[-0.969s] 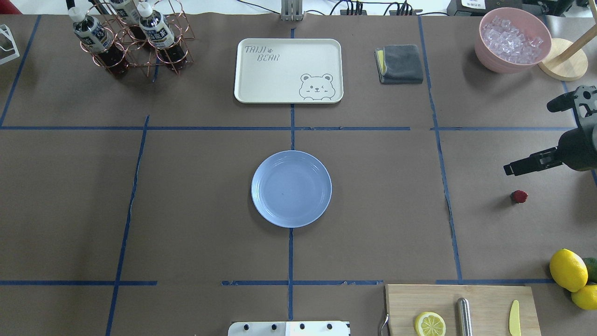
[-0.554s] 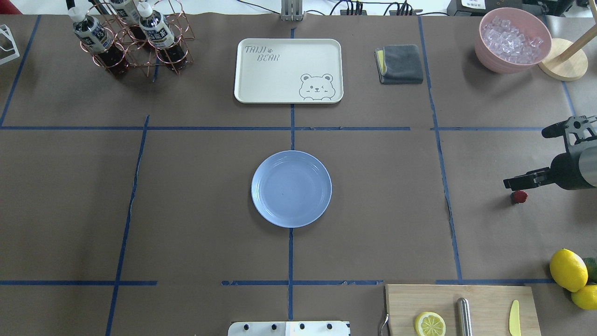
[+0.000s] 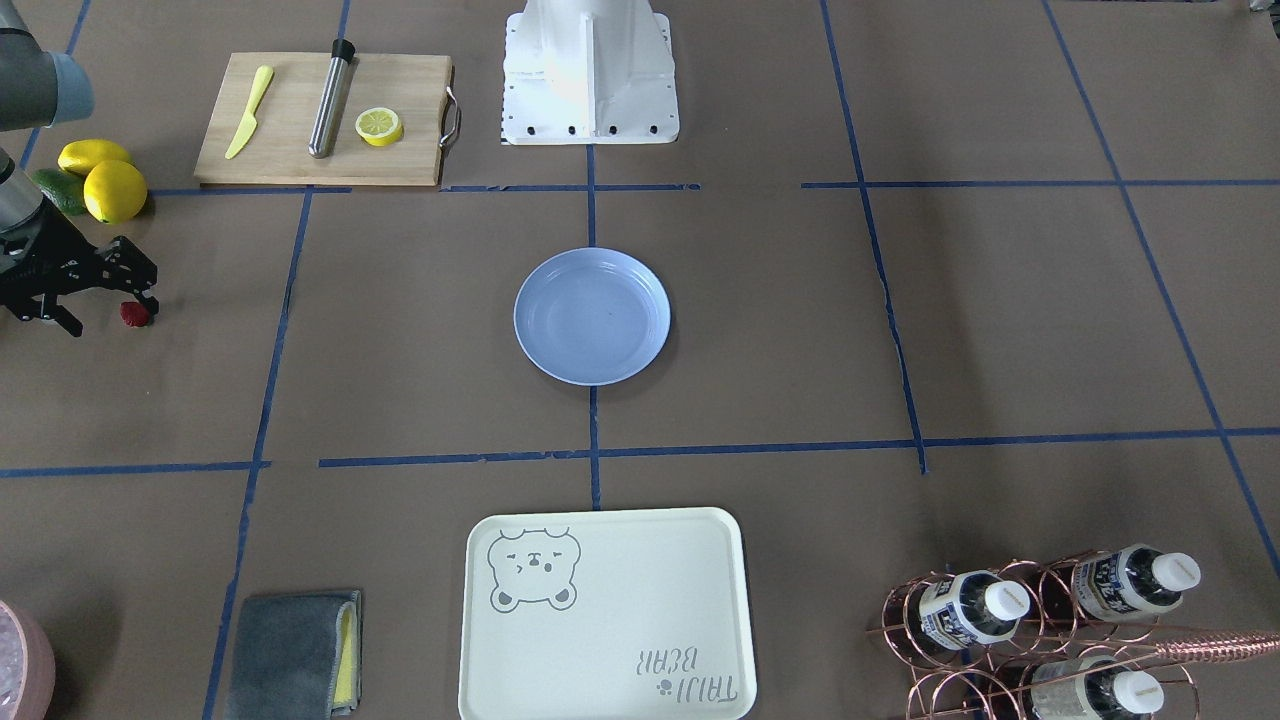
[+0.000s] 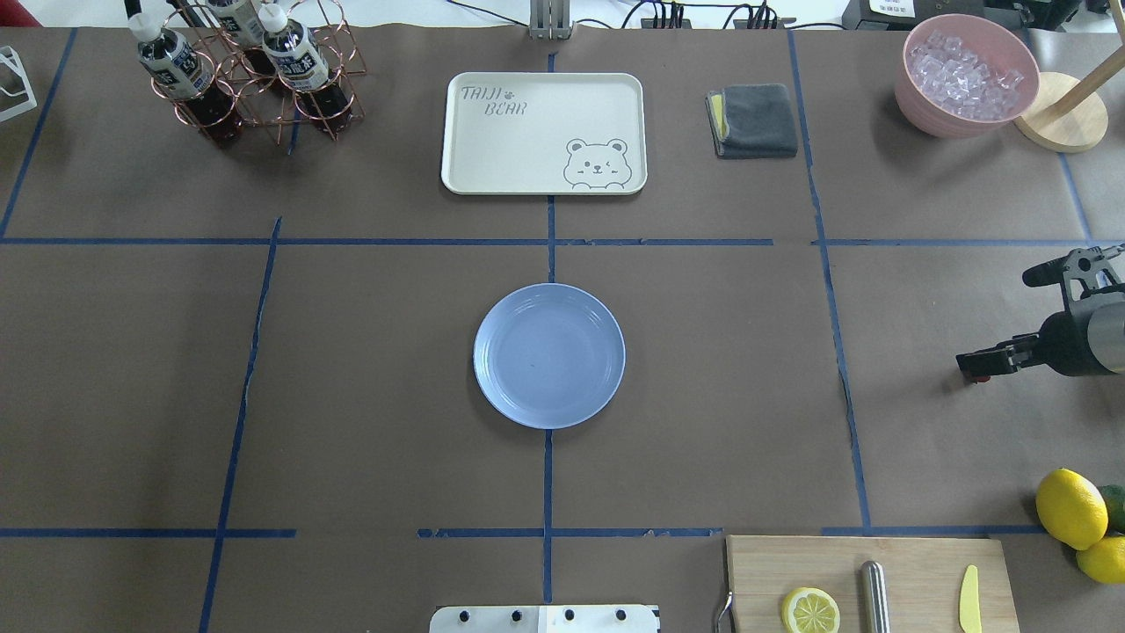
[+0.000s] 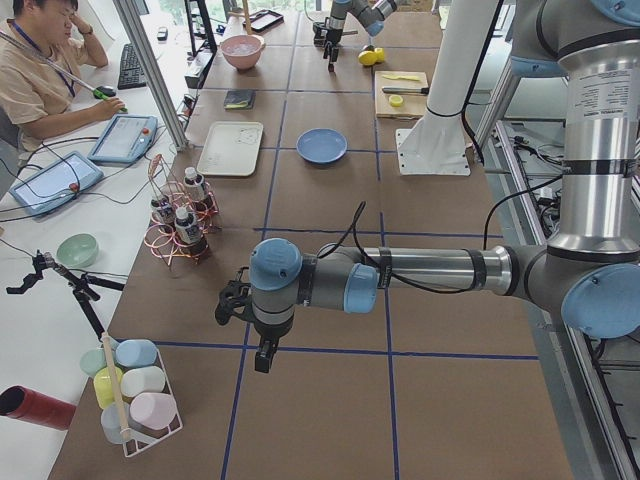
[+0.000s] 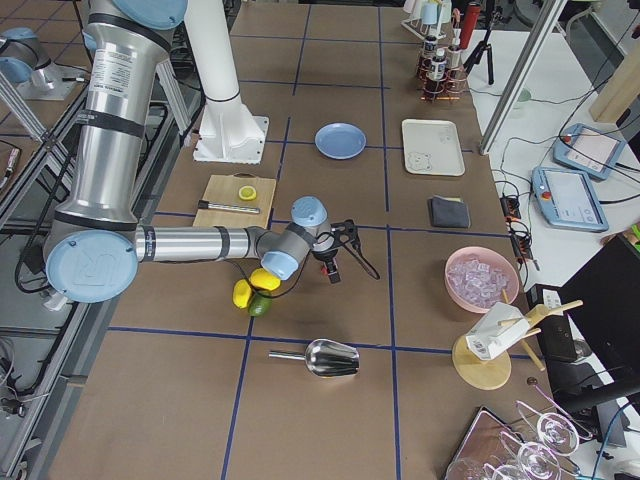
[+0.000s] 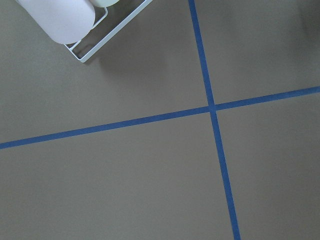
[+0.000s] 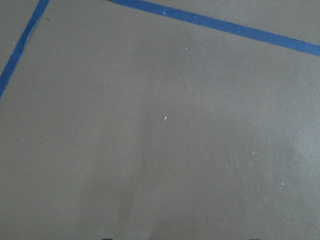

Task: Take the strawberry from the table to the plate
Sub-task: 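Lower the right gripper onto the red strawberry and close it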

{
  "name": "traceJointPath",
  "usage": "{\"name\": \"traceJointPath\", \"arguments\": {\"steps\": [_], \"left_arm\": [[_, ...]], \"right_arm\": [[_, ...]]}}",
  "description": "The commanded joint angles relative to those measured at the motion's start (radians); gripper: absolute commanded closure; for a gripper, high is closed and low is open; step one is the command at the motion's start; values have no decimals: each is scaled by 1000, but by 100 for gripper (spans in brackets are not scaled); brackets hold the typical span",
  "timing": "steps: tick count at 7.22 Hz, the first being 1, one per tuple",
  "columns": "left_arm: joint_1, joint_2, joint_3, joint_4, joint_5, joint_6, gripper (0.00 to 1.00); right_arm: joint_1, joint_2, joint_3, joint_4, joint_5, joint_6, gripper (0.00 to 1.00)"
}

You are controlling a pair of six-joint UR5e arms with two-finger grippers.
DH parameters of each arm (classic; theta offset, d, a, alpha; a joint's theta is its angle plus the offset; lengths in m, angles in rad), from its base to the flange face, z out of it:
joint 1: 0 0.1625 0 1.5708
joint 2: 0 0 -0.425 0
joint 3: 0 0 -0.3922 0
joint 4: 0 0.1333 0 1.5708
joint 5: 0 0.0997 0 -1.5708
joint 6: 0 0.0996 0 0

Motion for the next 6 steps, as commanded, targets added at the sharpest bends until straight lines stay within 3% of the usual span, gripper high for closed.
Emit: {"name": "traceJointPath", "arguments": {"steps": [1, 2, 3, 4, 6], "left_arm": [[0, 0, 2, -1, 0, 0, 0], [0, 0, 2, -1, 0, 0, 0], [0, 0, 2, -1, 0, 0, 0], [0, 0, 3, -1, 0, 0, 0], [0, 0, 3, -1, 0, 0, 0]], "right_arm": [[-30, 0, -3, 4, -1, 0, 16], [-36, 0, -5, 4, -1, 0, 16], [-36, 0, -3, 4, 0, 0, 45], [-36, -1, -5, 4, -1, -3, 97], [-38, 7, 13, 6, -19, -2, 100]]}}
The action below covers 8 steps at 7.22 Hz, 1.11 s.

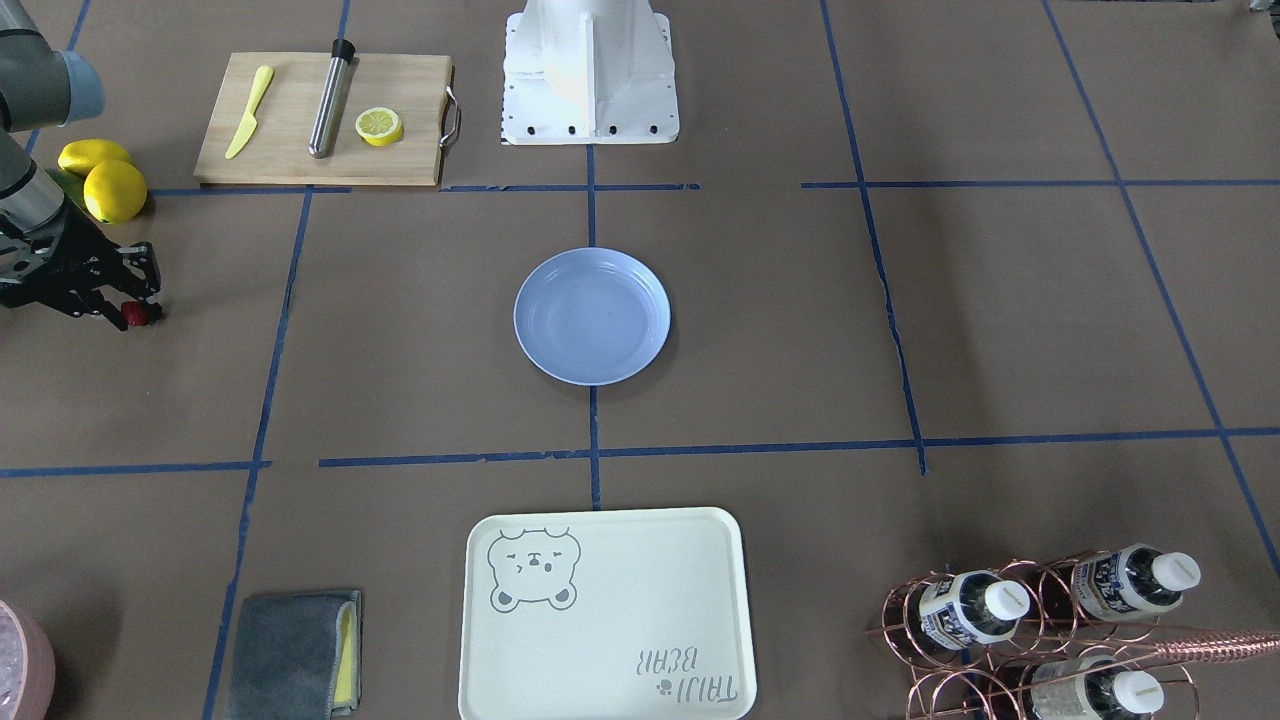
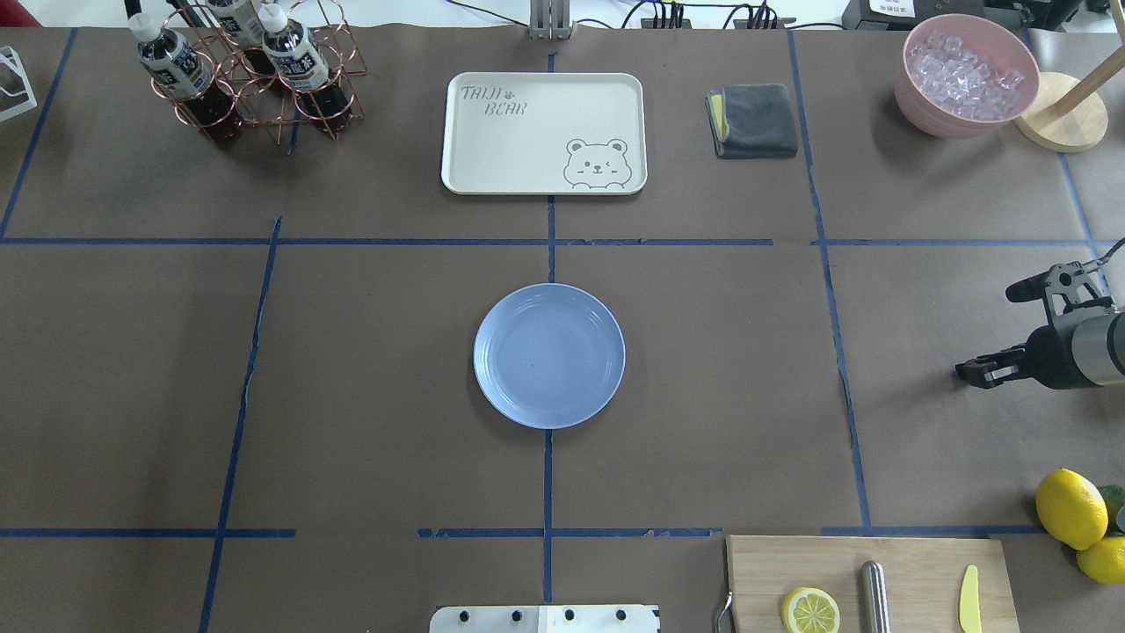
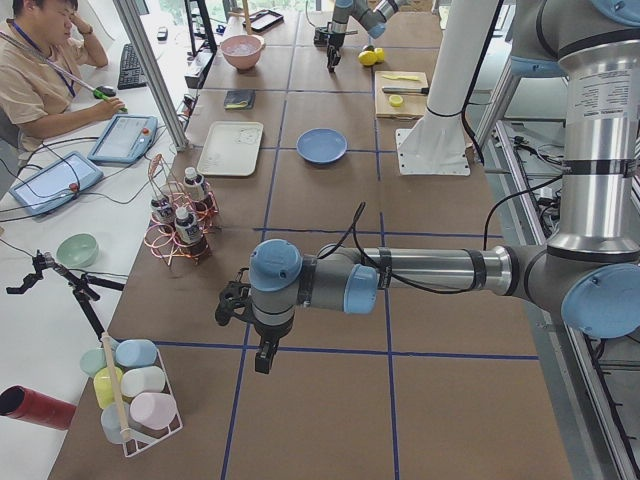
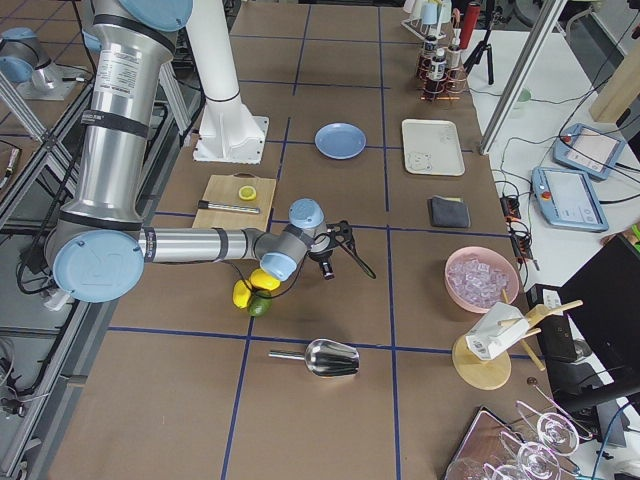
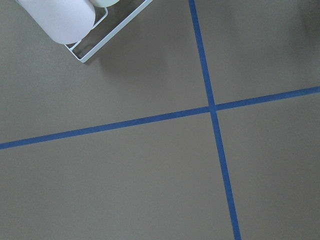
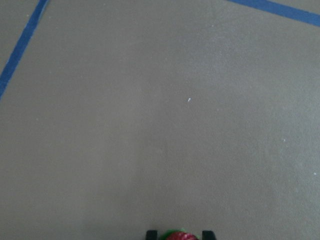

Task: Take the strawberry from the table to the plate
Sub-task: 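Lower the right gripper onto the red strawberry and close it, then carry the strawberry with the right gripper over the blue plate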

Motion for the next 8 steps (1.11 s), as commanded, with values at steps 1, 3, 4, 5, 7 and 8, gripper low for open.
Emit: {"name": "traceJointPath", "arguments": {"steps": [1, 3, 4, 5, 7, 8], "left_arm": [[0, 0, -1, 0, 0, 0, 0], [0, 0, -1, 2, -6, 0, 0], [0, 0, 5, 0, -50, 0, 0], [0, 0, 8, 0, -63, 0, 0], [0, -2, 8, 0, -64, 0, 0], [0, -2, 8, -2, -64, 0, 0]], "right_arm": [[-9, 16, 57, -11, -16, 5, 100], [-52, 215, 65, -93, -28, 144, 100], [-91, 351, 67, -208, -54, 206, 100], [-146, 482, 65, -346, -123, 256, 100], [-204, 759, 71, -687, -172, 370, 100], [-257, 855, 58, -803, -221, 407, 100]]}}
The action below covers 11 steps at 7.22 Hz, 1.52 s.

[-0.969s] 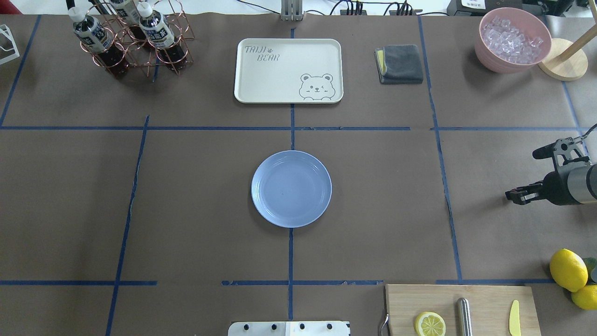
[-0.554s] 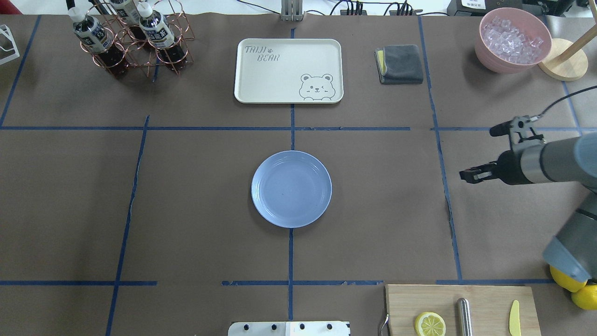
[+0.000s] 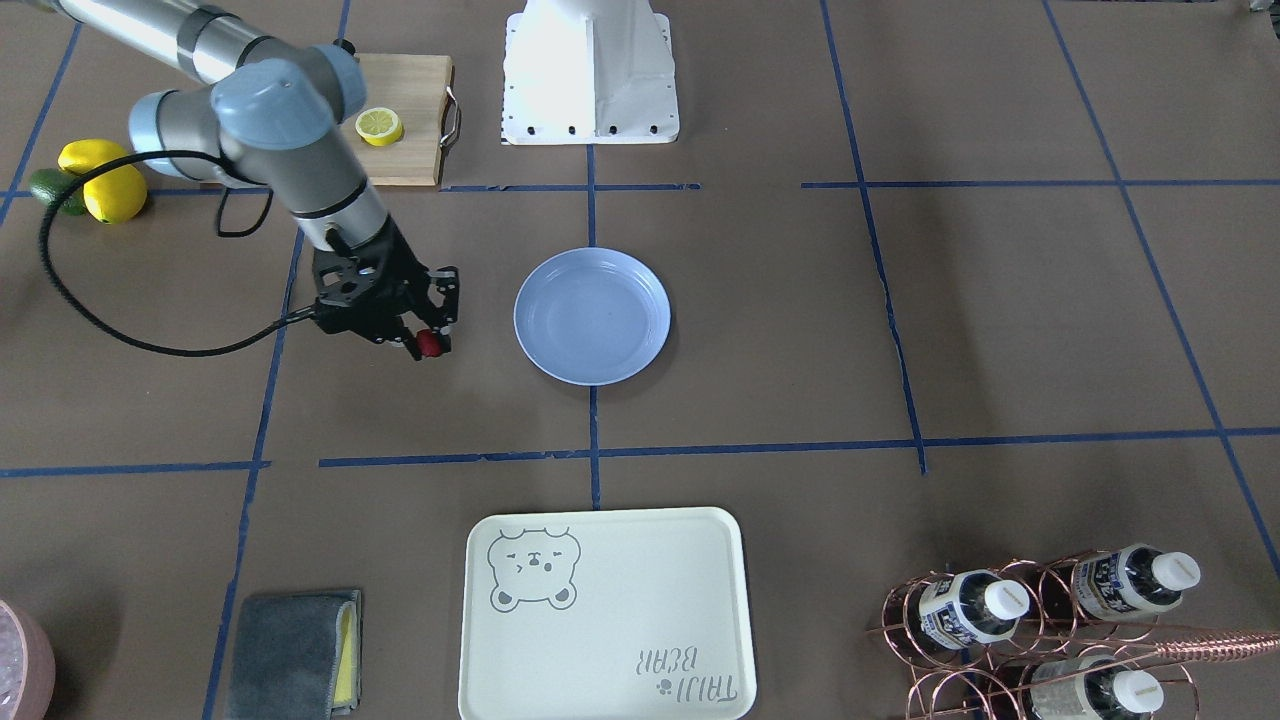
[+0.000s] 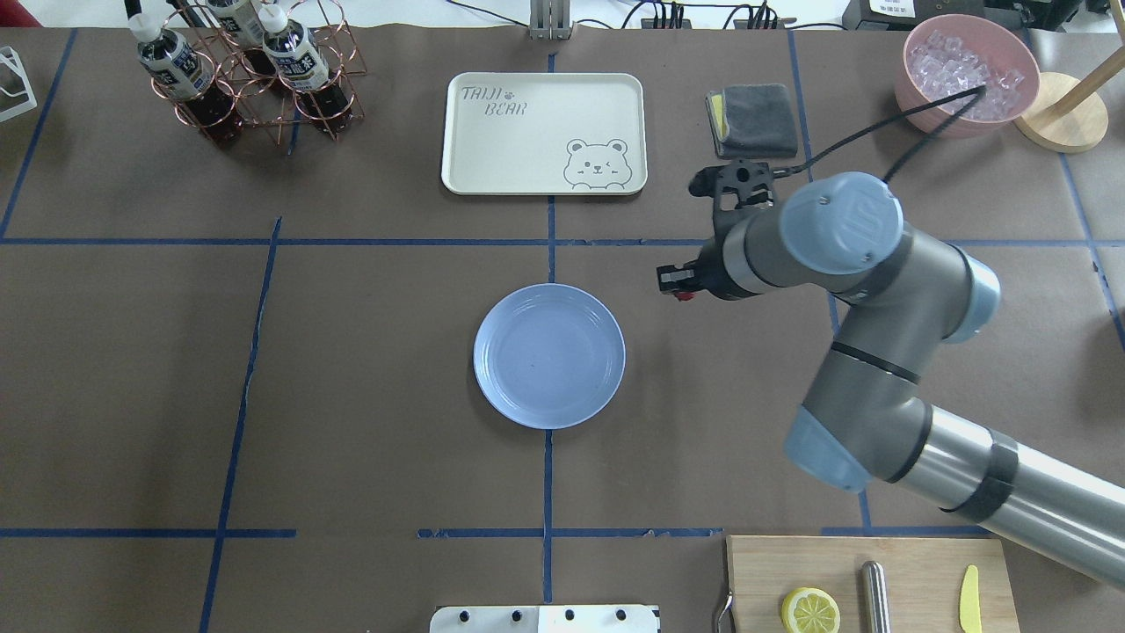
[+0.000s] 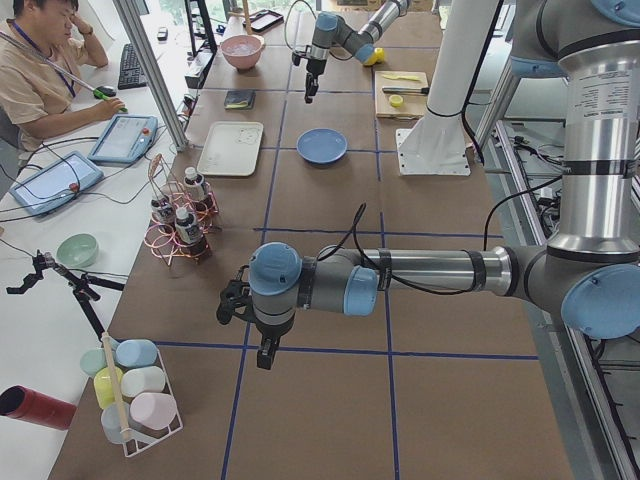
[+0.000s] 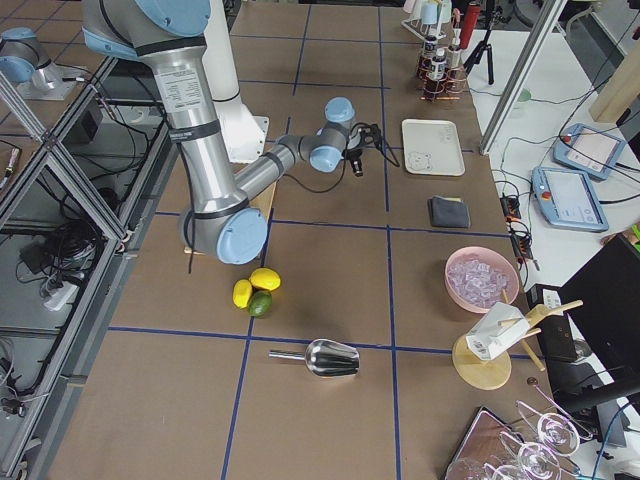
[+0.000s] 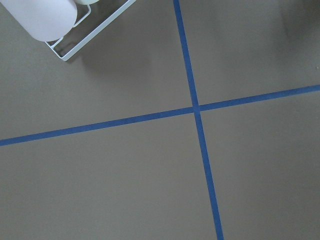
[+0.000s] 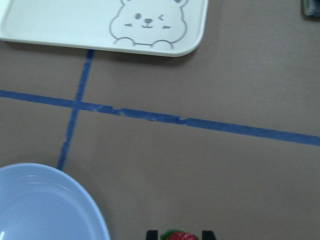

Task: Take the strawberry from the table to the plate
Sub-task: 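Carry the strawberry with the right gripper over the blue plate, then lower the strawberry onto the plate and open the right gripper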

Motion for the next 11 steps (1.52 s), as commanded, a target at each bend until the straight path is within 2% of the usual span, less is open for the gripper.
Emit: {"name": "traceJointPath", "arguments": {"steps": [1, 2, 4, 9, 10, 11], "left_arm": [[0, 0, -1, -1, -1, 0, 0], [2, -2, 1, -1, -1, 0, 0], [2, -2, 1, -1, -1, 0, 0], [2, 1, 4, 0, -1, 0, 0], [0, 1, 4, 0, -1, 0, 0], [0, 3, 4, 0, -1, 0, 0]], "right_arm": [[-111, 177, -35, -200, -144, 87, 100], [-151, 190, -70, -201, -160, 107, 100], [-201, 286, -238, -196, -232, 147, 100], [-236, 284, -247, -195, -234, 167, 98], [-236, 285, -247, -195, -234, 166, 84], [-236, 285, -247, -195, -235, 164, 82]]}}
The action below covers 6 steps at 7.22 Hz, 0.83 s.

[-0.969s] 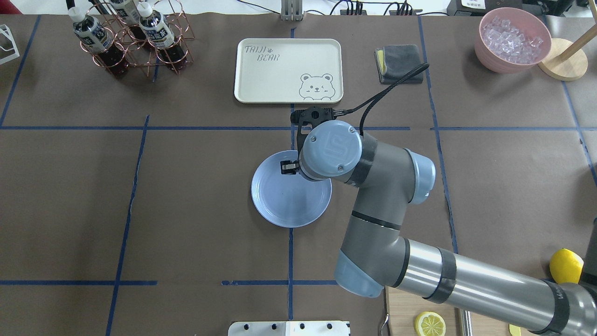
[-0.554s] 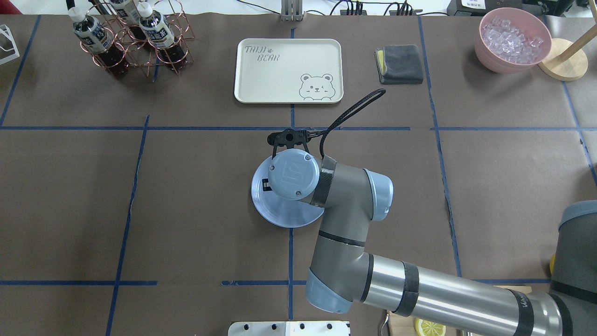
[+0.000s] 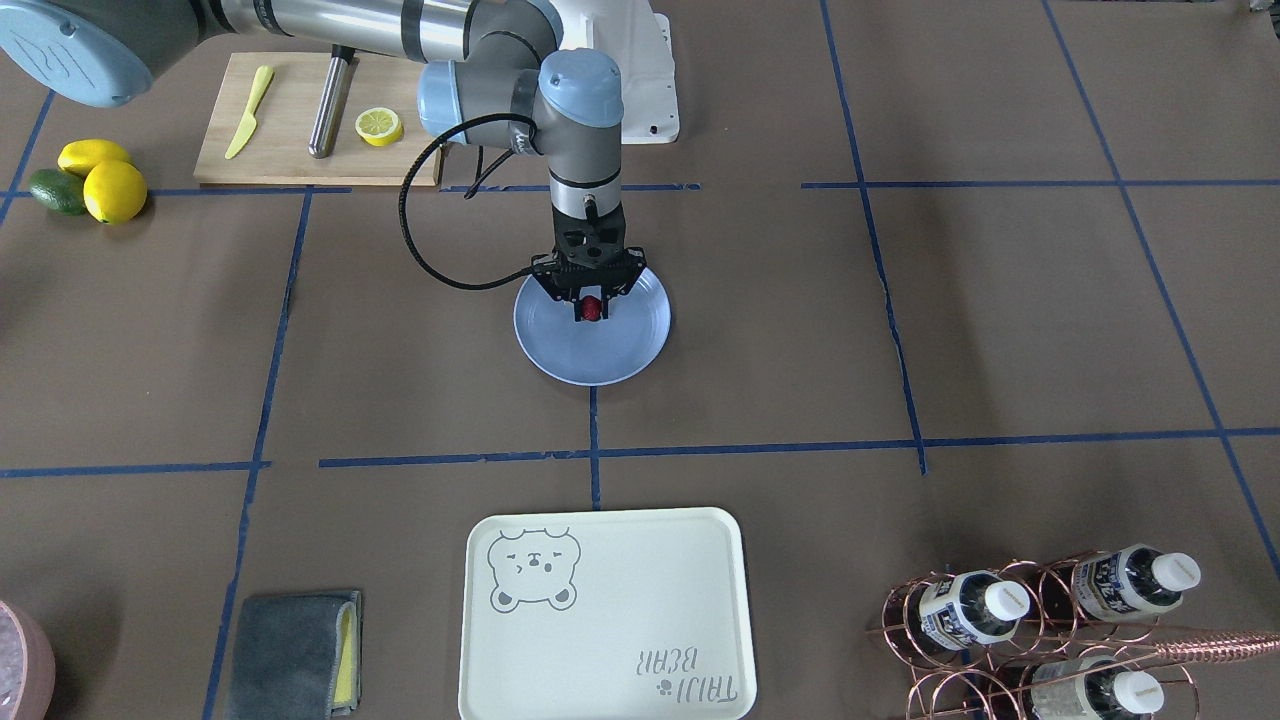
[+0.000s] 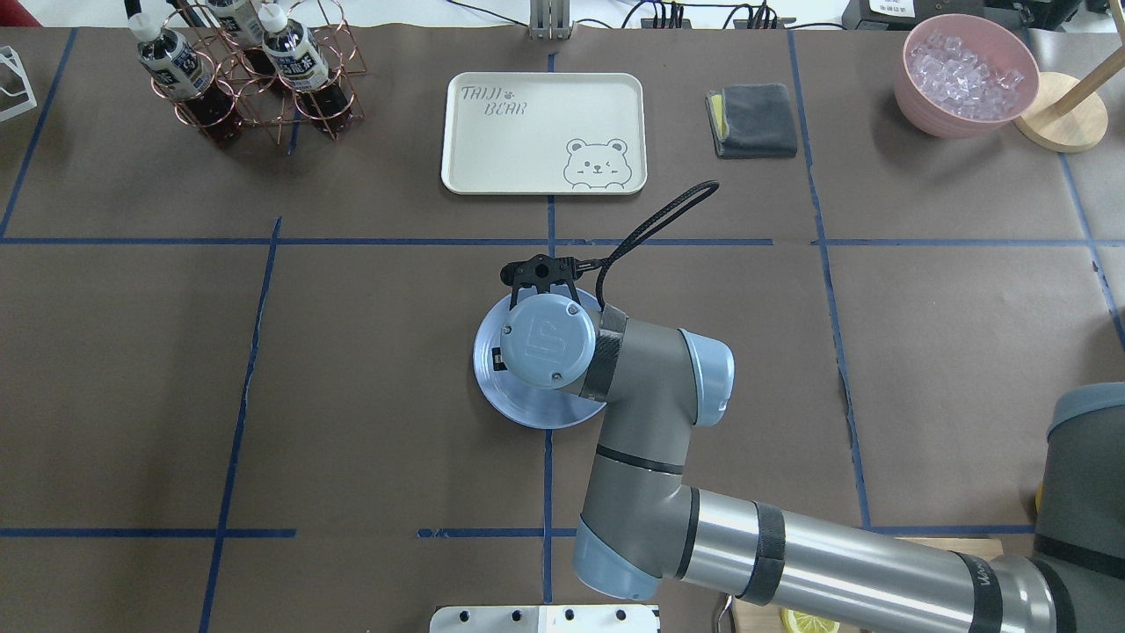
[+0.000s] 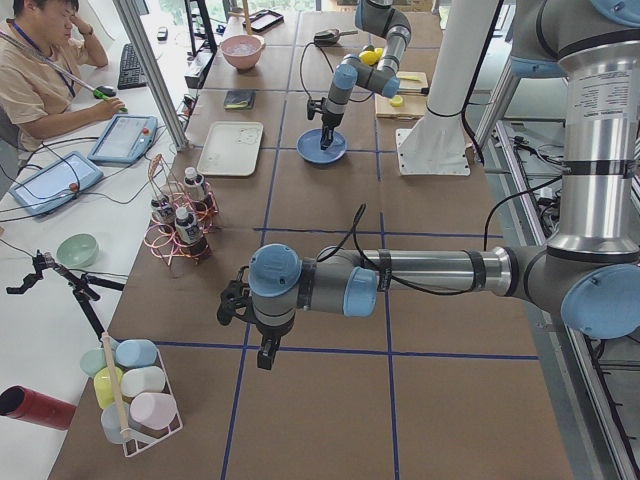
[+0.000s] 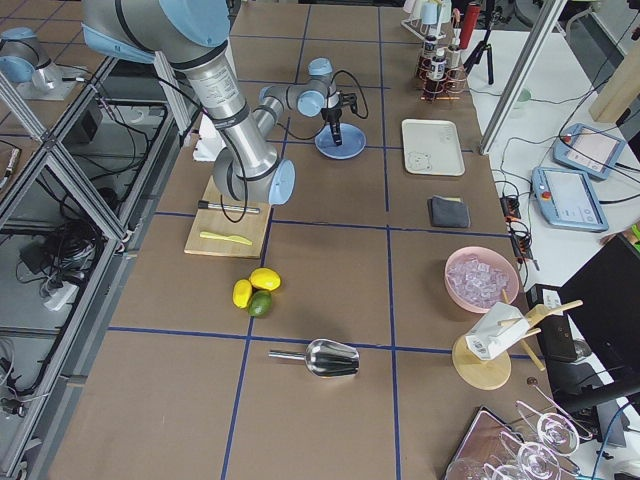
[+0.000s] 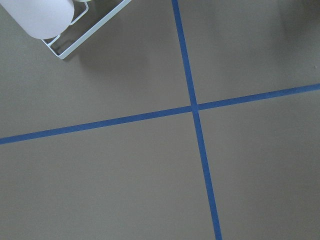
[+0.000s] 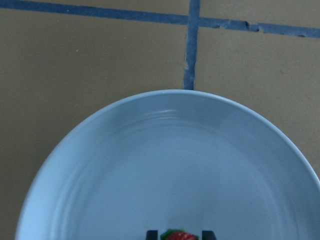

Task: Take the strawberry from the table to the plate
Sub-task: 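Lower the strawberry onto the plate and open the right gripper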

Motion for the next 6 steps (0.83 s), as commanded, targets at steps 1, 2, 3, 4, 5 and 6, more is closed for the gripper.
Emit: {"name": "traceJointPath", "arguments": {"steps": [1, 2, 3, 4, 5, 6], "left_arm": [[-1, 1, 0, 0, 0, 0, 0], [-1, 1, -1, 0, 0, 0, 0], [-1, 7, -1, 0, 0, 0, 0], [-1, 7, -1, 0, 0, 2, 0], [-1, 7, -1, 0, 0, 2, 0], [-1, 7, -3, 0, 0, 2, 0]], "right_arm": [[0, 1, -2, 0, -9, -3, 61], [0, 1, 0, 2, -27, 1, 7], [0, 1, 1, 2, -27, 0, 1], [3, -4, 9, -1, -30, -12, 0], [32, -9, 30, -1, -46, -23, 0], [100, -21, 76, -7, -2, -87, 0]]}}
